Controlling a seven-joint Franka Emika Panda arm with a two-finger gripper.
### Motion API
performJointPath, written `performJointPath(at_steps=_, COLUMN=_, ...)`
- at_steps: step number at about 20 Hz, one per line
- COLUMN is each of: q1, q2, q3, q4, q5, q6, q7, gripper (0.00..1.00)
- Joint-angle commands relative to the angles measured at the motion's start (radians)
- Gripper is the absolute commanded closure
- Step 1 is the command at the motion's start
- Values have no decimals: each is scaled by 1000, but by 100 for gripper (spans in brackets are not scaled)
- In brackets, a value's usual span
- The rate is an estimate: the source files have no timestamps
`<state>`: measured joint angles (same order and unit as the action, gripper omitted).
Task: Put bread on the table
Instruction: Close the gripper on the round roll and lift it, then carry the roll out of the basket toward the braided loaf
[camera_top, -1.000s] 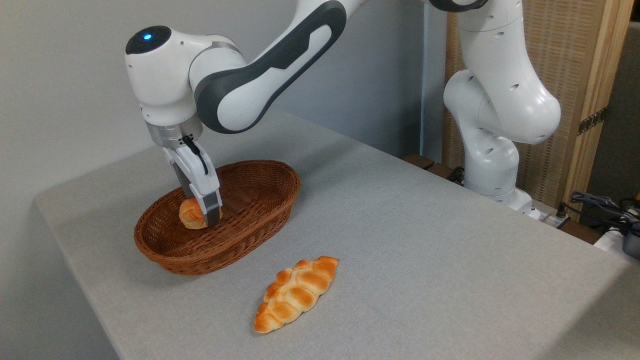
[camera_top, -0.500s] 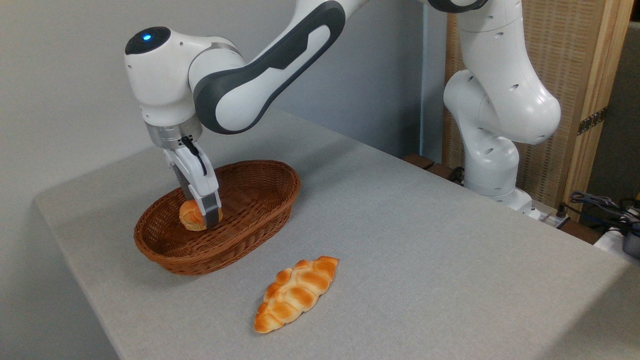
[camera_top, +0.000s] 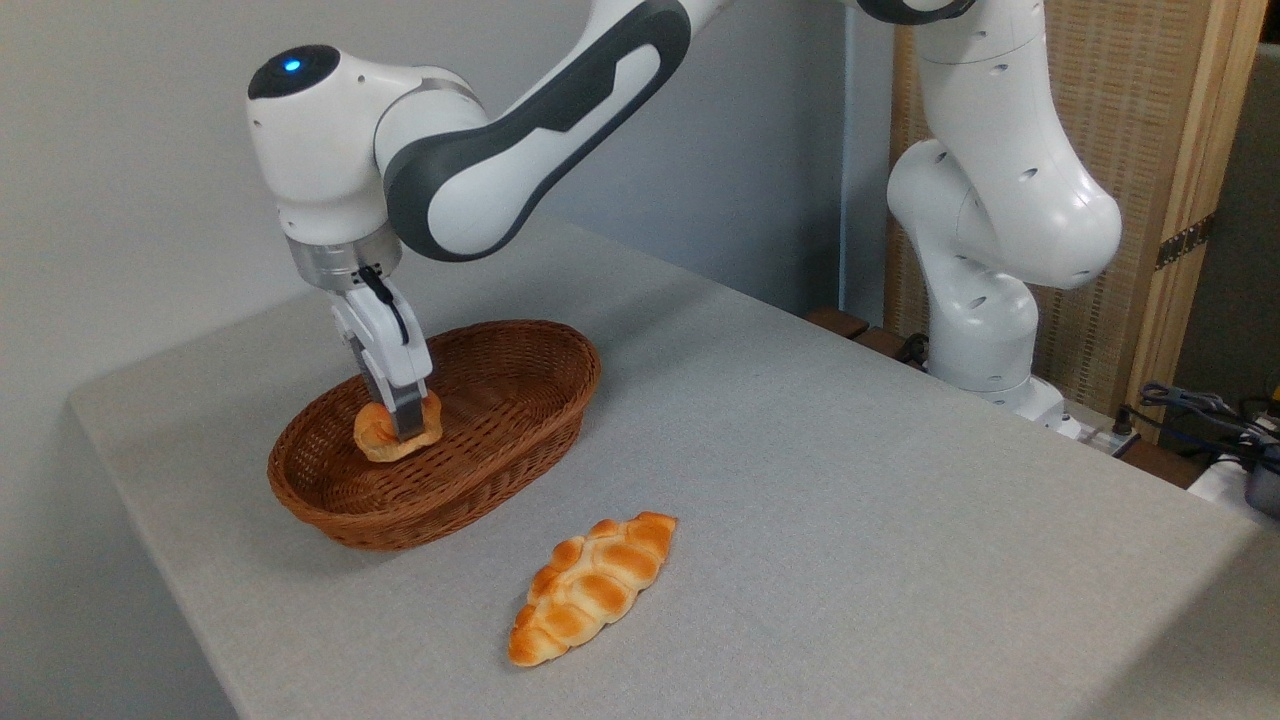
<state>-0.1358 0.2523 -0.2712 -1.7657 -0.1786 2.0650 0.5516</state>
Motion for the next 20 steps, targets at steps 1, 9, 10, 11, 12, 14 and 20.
performJointPath(at_steps=1, q1=2, q2=-57, q3=13, q4=-3, q5=8, q6=6, q7=-2, gripper=55)
performJointPath(at_steps=9, q1=8, q2=-195, q3=147, q4=-6, q5=11, q6=-164, q7=23, gripper=53)
performJointPath(at_steps=10, q1=8, q2=-212, q3=173, q4=-6, q5=11, q6=-205, q7=48, gripper=52)
performJointPath(at_steps=11, q1=8, q2=-228, q3=203, q4=-6, q5=13, q6=-244, q7=82, gripper=52)
performJointPath(at_steps=12, q1=7, q2=-237, q3=217, q4=-6, q5=13, q6=-265, q7=102, gripper=52)
performJointPath(at_steps=14, q1=7, q2=-261, q3=276, q4=-11, q5=13, q6=-339, q7=189, gripper=51)
performJointPath(at_steps=20, q1=7, q2=-309, q3=356, q4=-116, q5=57, q6=-379, q7=370, gripper=48)
